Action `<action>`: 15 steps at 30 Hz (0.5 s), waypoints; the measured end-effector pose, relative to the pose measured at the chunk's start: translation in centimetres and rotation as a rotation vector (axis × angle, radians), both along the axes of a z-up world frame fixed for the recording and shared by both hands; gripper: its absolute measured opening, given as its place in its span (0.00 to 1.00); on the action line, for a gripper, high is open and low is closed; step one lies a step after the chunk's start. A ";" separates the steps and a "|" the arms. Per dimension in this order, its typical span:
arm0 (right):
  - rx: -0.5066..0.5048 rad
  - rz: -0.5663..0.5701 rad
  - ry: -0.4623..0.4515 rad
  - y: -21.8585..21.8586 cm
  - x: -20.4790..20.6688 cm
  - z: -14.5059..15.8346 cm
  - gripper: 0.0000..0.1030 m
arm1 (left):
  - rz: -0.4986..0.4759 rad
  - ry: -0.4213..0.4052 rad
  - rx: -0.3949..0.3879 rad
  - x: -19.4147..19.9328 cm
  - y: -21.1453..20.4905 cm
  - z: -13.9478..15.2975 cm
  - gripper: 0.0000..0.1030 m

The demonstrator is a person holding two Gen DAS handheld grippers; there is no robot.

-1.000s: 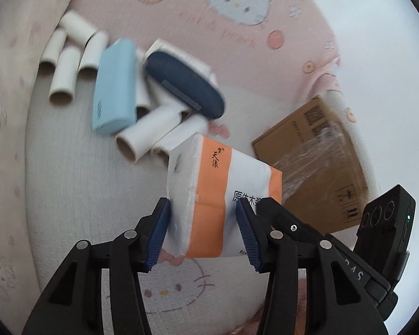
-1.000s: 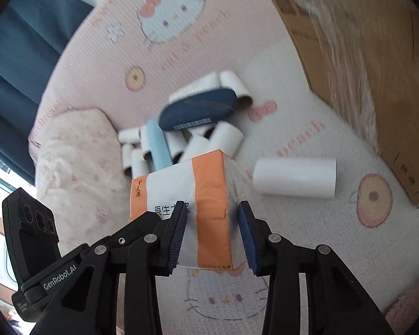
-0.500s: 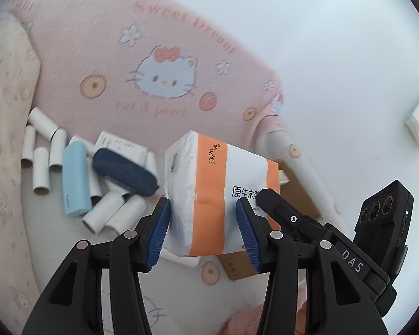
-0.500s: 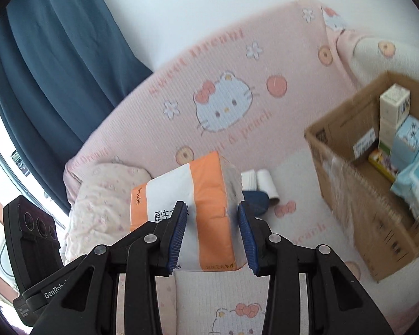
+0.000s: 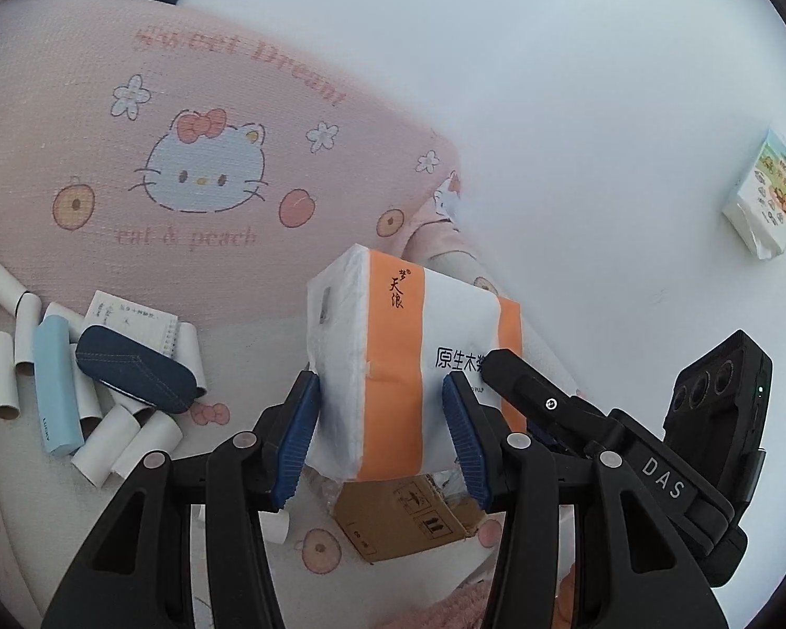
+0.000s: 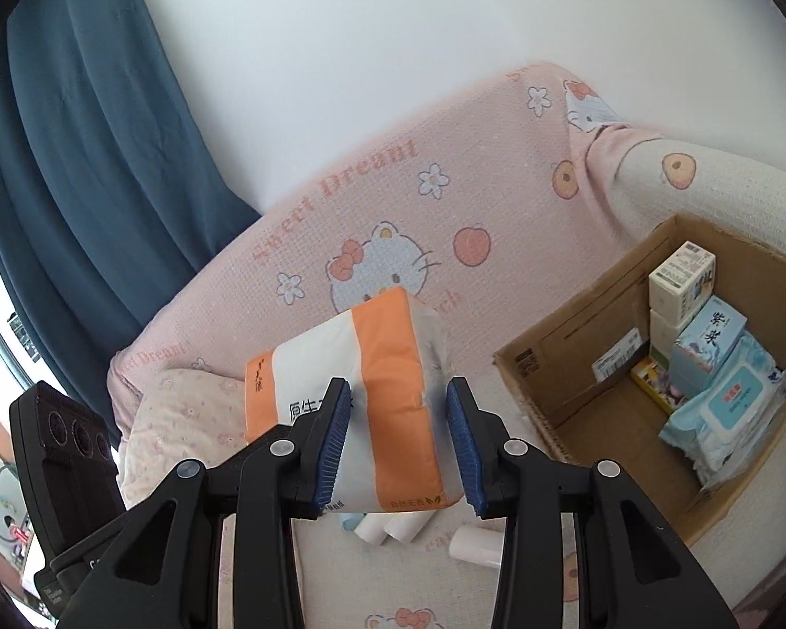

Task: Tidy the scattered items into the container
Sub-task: 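Carry the tissue pack with both grippers over the cardboard box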

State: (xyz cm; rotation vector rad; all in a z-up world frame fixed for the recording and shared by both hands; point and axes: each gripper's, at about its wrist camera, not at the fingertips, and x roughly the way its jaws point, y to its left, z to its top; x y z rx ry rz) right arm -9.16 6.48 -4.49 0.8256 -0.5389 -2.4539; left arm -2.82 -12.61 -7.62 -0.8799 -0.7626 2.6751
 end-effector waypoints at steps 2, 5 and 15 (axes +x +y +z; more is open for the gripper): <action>0.012 -0.015 -0.011 0.9 -0.4 -0.3 0.34 | -0.014 -0.017 0.012 -0.9 0.7 -0.4 0.51; 0.058 -0.043 -0.028 2.2 -1.1 -0.7 0.34 | -0.050 -0.054 0.019 -2.7 2.2 -1.1 0.51; 0.213 -0.097 -0.132 9.6 -4.9 -1.4 0.34 | -0.169 -0.151 0.044 -9.5 10.3 -3.1 0.51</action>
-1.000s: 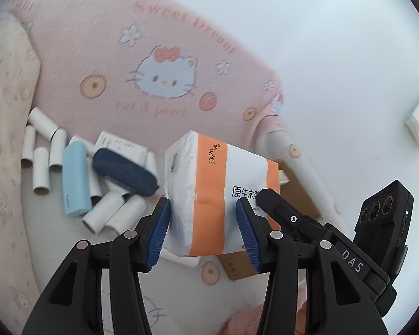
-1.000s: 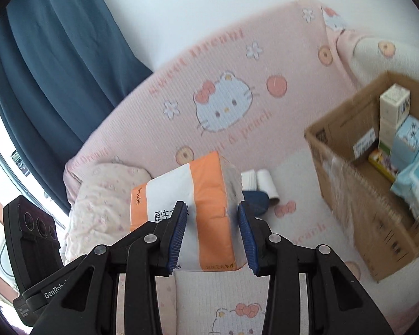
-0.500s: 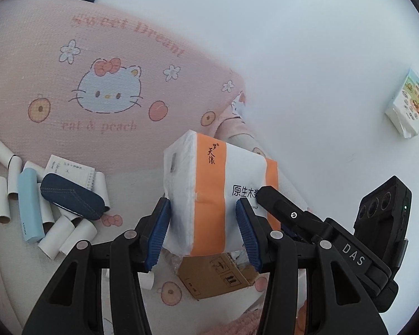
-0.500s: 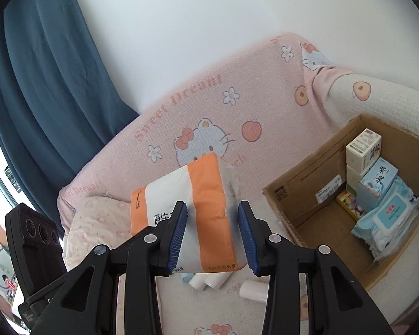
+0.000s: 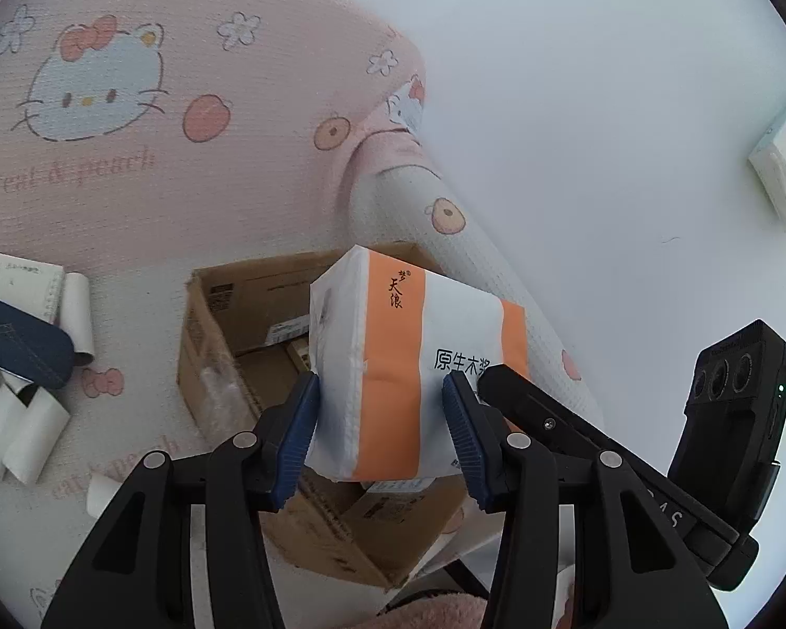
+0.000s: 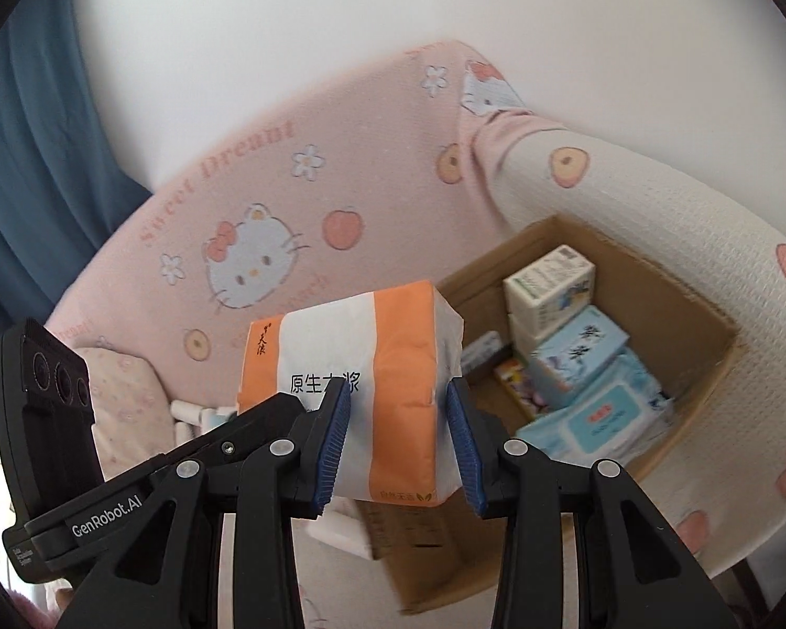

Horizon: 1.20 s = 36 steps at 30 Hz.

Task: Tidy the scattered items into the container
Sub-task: 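Carry the tissue pack with both grippers over the cardboard box, then lower the tissue pack into the box beside the wipes and press down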

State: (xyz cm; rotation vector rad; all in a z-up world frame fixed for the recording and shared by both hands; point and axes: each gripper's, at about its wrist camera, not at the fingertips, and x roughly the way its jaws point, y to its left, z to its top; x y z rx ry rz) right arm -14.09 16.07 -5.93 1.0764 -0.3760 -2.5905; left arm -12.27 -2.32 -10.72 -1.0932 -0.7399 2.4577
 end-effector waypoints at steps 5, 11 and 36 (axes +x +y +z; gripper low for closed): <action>0.005 -0.004 -0.069 4.5 -3.2 -0.8 0.34 | -0.016 -0.057 0.029 -3.1 3.9 -1.3 0.51; 0.039 0.012 -0.168 8.3 -6.7 -2.5 0.34 | -0.027 -0.169 0.072 -5.8 7.0 -4.4 0.51; 0.439 0.009 -0.501 10.2 -14.0 -10.0 0.34 | -0.112 -0.696 0.109 -10.5 11.7 -15.7 0.48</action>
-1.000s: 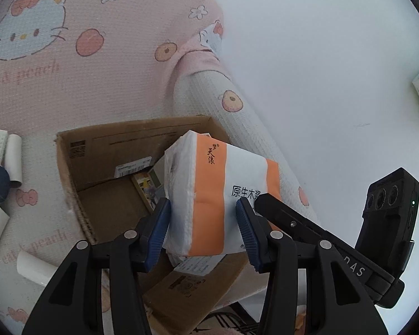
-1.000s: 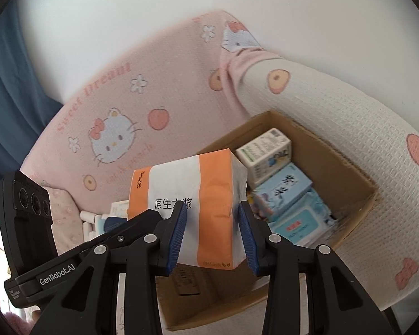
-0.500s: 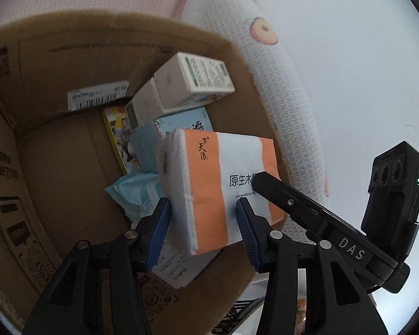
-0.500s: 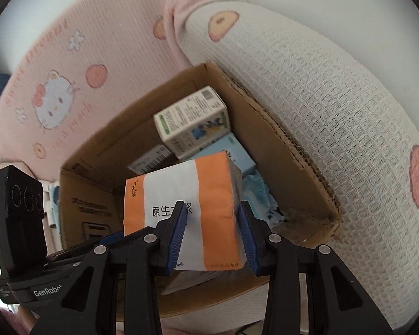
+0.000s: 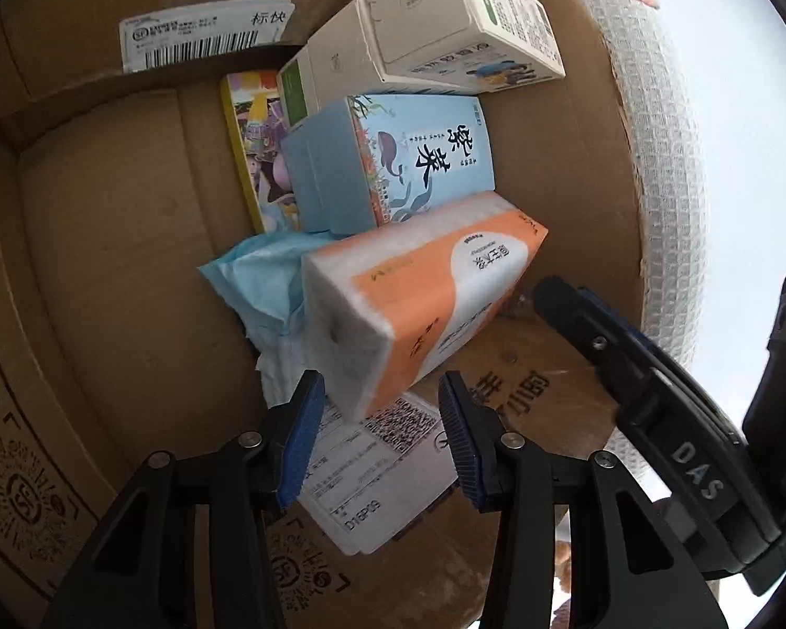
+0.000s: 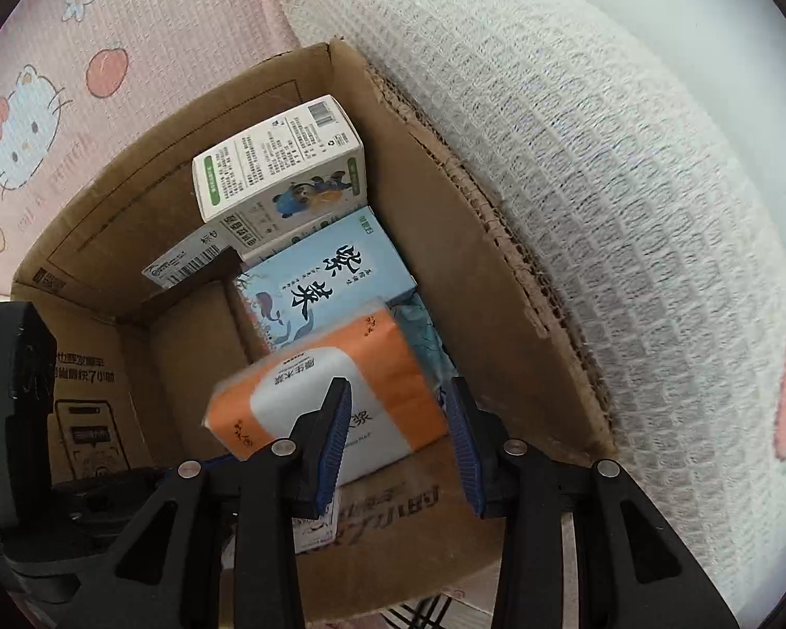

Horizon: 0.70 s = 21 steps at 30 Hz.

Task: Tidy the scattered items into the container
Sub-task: 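Lower the tissue pack into the box beside the wipes and press down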

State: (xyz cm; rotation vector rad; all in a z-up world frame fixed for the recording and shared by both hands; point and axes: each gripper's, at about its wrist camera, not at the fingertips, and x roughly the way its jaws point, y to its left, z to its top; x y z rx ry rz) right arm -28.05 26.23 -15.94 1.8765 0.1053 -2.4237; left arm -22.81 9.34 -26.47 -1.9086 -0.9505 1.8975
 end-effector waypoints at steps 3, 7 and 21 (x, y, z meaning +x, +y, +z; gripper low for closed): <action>0.001 -0.015 -0.011 0.0 0.3 0.4 0.34 | 0.014 0.040 -0.027 0.3 -0.8 1.0 0.48; -0.014 -0.040 -0.011 -0.2 0.7 0.9 0.34 | 0.054 0.126 -0.112 0.6 -2.2 2.8 0.33; -0.214 -0.160 -0.098 -0.5 -1.3 -1.5 0.21 | 0.048 0.189 -0.165 -1.3 -0.2 2.2 0.17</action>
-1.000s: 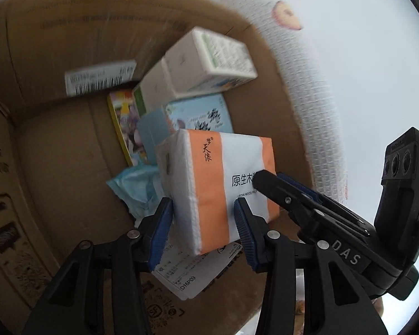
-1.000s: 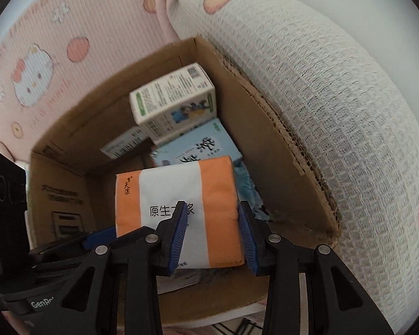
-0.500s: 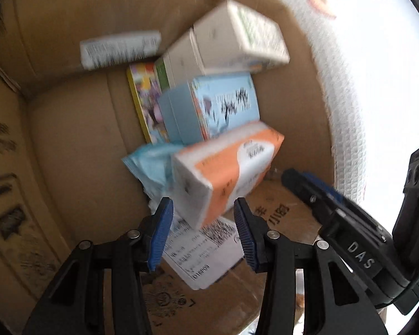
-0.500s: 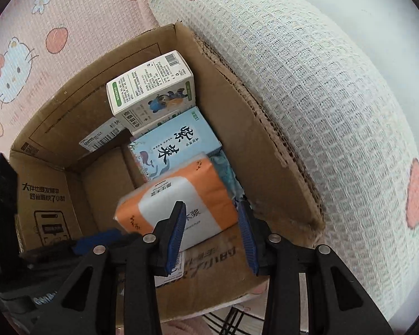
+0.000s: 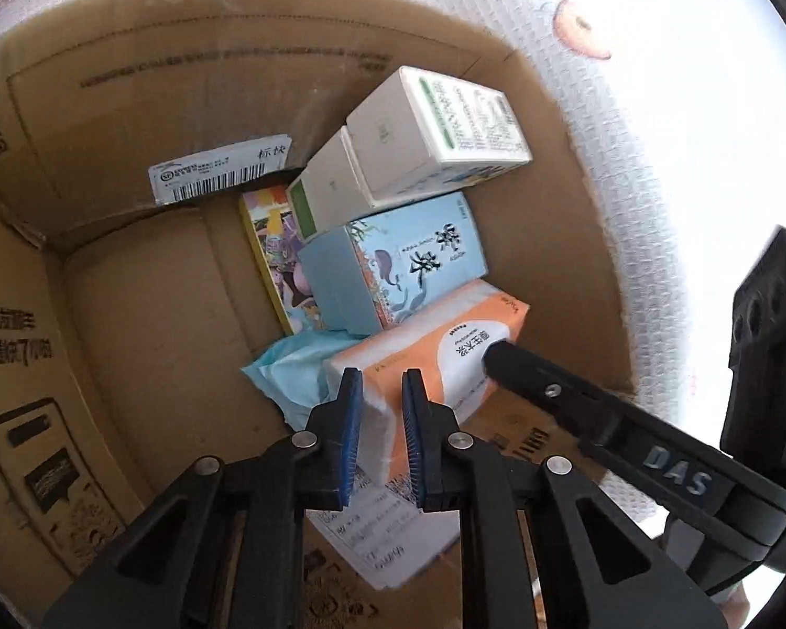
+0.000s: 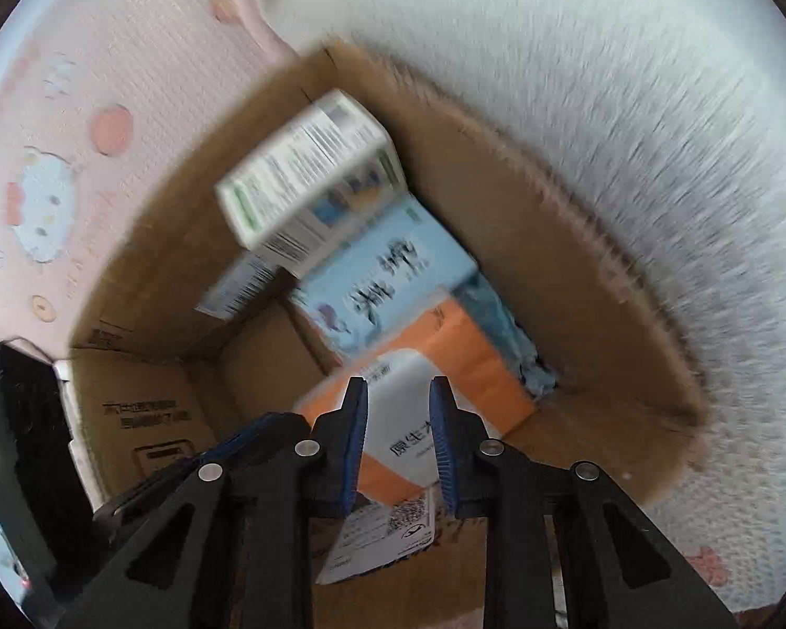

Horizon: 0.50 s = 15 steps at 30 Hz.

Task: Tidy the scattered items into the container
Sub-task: 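Lower the tissue pack into the box beside the wipes and press down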

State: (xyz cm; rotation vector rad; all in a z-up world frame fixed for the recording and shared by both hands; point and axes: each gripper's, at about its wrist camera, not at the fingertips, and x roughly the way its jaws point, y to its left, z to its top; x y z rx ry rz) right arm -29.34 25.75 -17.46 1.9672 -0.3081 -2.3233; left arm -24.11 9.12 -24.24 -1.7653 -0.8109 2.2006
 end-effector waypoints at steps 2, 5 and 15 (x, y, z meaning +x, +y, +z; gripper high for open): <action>0.024 -0.013 -0.030 0.0 -0.5 -1.1 0.20 | -0.001 -0.007 -0.011 -0.5 0.2 -0.1 0.17; 0.008 -0.022 -0.051 0.2 -1.1 -1.8 0.20 | -0.012 -0.030 -0.024 -1.6 0.5 -0.8 0.16; 0.015 -0.039 -0.101 0.5 -2.9 -3.8 0.20 | 0.013 -0.074 0.019 -3.6 0.6 -2.6 0.13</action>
